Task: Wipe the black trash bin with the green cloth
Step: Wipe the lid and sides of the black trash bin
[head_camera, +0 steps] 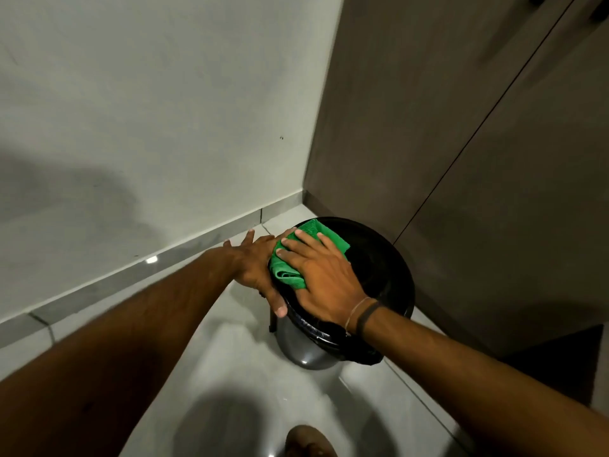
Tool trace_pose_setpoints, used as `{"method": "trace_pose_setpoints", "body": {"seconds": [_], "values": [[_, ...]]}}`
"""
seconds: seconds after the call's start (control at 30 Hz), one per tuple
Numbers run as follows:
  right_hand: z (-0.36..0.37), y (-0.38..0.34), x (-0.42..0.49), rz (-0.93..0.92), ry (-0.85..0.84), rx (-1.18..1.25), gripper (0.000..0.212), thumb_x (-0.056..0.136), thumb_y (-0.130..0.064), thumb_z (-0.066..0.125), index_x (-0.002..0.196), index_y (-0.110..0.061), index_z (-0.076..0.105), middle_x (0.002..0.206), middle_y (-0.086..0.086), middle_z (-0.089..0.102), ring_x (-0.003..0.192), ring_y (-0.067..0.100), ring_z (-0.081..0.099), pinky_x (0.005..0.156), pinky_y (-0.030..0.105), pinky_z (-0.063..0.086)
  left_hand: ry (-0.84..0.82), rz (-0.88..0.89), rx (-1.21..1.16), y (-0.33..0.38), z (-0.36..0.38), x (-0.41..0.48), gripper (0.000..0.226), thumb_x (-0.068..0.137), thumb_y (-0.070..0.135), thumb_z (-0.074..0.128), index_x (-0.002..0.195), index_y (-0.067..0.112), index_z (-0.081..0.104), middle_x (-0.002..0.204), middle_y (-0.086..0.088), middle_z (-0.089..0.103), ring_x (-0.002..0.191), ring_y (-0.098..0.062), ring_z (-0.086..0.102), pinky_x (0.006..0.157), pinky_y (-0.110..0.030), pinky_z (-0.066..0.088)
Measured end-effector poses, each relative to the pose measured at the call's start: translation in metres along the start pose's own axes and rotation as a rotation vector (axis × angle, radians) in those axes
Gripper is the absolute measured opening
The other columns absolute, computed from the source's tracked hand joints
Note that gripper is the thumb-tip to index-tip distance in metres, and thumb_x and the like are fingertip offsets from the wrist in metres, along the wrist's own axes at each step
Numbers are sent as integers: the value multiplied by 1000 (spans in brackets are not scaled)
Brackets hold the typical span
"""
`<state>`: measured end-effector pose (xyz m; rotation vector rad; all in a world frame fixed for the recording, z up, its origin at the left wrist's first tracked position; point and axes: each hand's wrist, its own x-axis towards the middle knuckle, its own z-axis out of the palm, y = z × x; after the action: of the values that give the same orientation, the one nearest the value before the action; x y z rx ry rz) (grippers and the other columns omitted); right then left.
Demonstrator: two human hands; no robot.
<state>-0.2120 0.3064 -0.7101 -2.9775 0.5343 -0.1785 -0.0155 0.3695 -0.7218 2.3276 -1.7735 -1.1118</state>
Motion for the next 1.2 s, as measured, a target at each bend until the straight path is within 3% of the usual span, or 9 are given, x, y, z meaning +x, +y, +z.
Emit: {"method": "trace_pose_setpoints", "body": {"seconds": [0.1, 0.2, 0.3, 0.67, 0.8, 0.9, 1.07, 1.2], "values": [[-1, 4, -11, -117, -48, -49, 66, 84, -35, 53, 149, -27, 53, 161, -2, 47, 157, 23, 26, 129, 50, 13, -5, 39, 26, 4, -1, 0, 170, 42, 72, 99, 161, 52, -21, 180, 4, 4, 165, -33, -12, 126, -65, -13], [0, 3, -24, -196, -50, -126, 64, 88, -40, 47, 150, -26, 52, 162, -1, 46, 157, 26, 26, 129, 51, 12, -15, -35, 73, 4, 0, 1, 171, 40, 76, 97, 153, 60, -30, 180, 9, -1, 164, -40, -18, 124, -76, -3], [-1, 3, -40, -253, -48, -194, 63, 91, -42, 44, 152, -26, 48, 163, 4, 43, 157, 31, 24, 128, 54, 13, -10, -49, 79, 2, 0, 1, 166, 47, 71, 98, 152, 62, -30, 180, 11, -1, 163, -40, -20, 124, -78, -1], [3, 4, -82, -385, -104, -385, 72, 90, -52, 29, 154, -20, 42, 165, 12, 35, 158, 39, 17, 129, 56, 2, -25, -53, 78, -2, 3, 4, 168, 35, 83, 92, 147, 66, -33, 180, 9, -4, 160, -37, -30, 122, -80, -10], [-3, 9, -96, -444, -123, -452, 67, 90, -36, 37, 154, -17, 39, 164, 15, 33, 157, 42, 16, 128, 57, 1, -33, -37, 74, -3, 2, 4, 162, 36, 88, 88, 139, 71, -36, 180, 8, -8, 159, -36, -32, 122, -78, -13], [-10, 10, -104, -463, -130, -486, 63, 91, -29, 48, 153, -16, 41, 162, 15, 36, 156, 44, 18, 128, 58, 5, -37, -29, 78, -2, 2, 3, 165, 35, 90, 87, 148, 66, -32, 180, 7, -8, 159, -35, -33, 122, -78, -15], [-20, 23, -130, -453, -164, -544, 60, 95, -31, 45, 153, -18, 41, 163, 13, 36, 156, 44, 20, 129, 58, 6, -50, -6, 68, -2, 0, 3, 166, 31, 94, 82, 150, 65, -31, 180, 7, -10, 158, -35, -35, 122, -77, -17], [-24, 46, -156, -429, -213, -556, 64, 94, -34, 46, 156, -20, 38, 165, 11, 34, 157, 42, 20, 126, 57, 6, -41, -6, 66, -6, 0, 3, 162, 41, 88, 88, 150, 65, -31, 180, 7, -10, 158, -34, -36, 122, -77, -17]]}}
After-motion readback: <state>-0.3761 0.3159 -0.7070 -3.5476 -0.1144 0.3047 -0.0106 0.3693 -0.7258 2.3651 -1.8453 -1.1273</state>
